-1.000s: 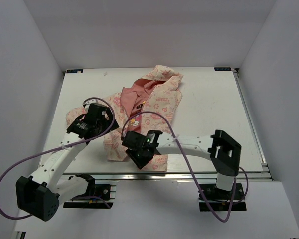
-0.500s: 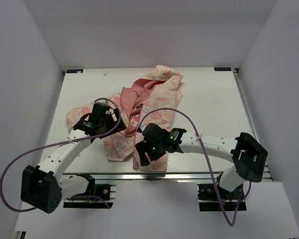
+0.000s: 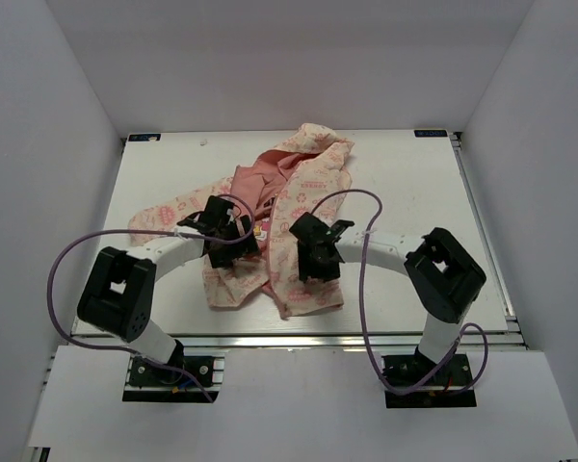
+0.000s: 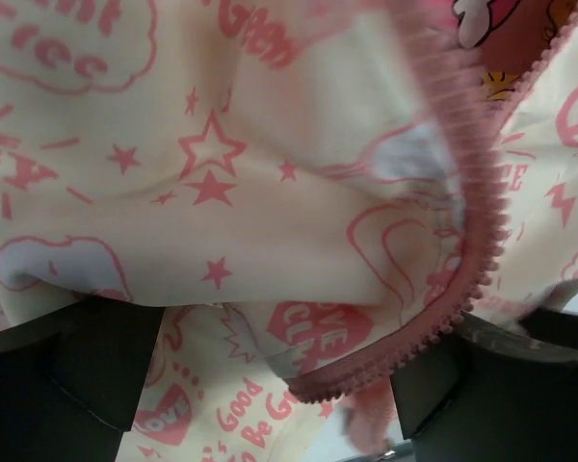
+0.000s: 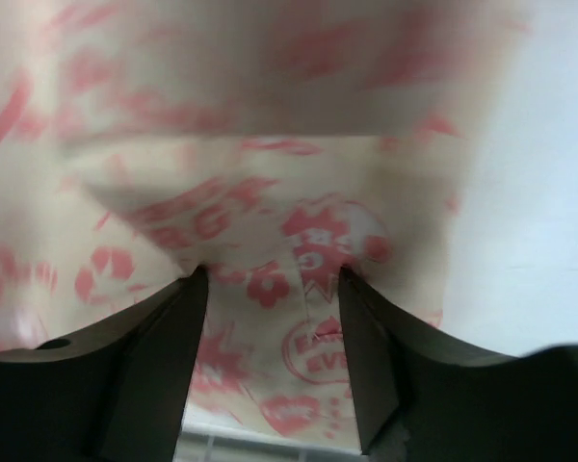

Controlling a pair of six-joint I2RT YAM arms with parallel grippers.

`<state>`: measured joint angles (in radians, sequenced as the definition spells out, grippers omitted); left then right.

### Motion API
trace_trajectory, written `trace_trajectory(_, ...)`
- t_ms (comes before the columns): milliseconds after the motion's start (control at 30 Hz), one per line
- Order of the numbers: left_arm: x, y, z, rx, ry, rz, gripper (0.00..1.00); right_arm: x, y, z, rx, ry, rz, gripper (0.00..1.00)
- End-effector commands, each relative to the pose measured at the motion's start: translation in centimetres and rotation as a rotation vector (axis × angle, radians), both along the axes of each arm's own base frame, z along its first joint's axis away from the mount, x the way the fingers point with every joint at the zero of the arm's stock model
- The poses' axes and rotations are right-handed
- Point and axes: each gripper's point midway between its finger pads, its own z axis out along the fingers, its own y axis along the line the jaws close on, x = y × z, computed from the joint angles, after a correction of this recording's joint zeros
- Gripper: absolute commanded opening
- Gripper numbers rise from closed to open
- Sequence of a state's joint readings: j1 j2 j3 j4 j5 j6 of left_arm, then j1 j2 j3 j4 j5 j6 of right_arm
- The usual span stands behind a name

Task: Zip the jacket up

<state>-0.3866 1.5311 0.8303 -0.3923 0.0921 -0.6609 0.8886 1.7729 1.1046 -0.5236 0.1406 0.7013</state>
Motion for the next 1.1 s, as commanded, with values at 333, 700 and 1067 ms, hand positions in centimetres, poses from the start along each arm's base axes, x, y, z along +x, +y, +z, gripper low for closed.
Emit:
trace_trajectory(333, 9.5, 1.0, 0.9, 0.000, -0.075, -0.015, 0.98, 10.6, -19.2, -0.5, -0.529, -0.133, -0.417, 0.67)
trace_trajectory(700, 4.3, -3.1, 8.3, -0.070, -0.201, -0.241, 0.98, 7.4, -10.7, 4.6, -0.254, -0.284, -0.009, 0.74)
trace_trajectory(1067, 0.2, -1.5, 12.8, -0.092, -0.319, -0.181, 0.98, 3.9, -6.8, 1.8, -0.359, -0.298, 0.154, 0.72)
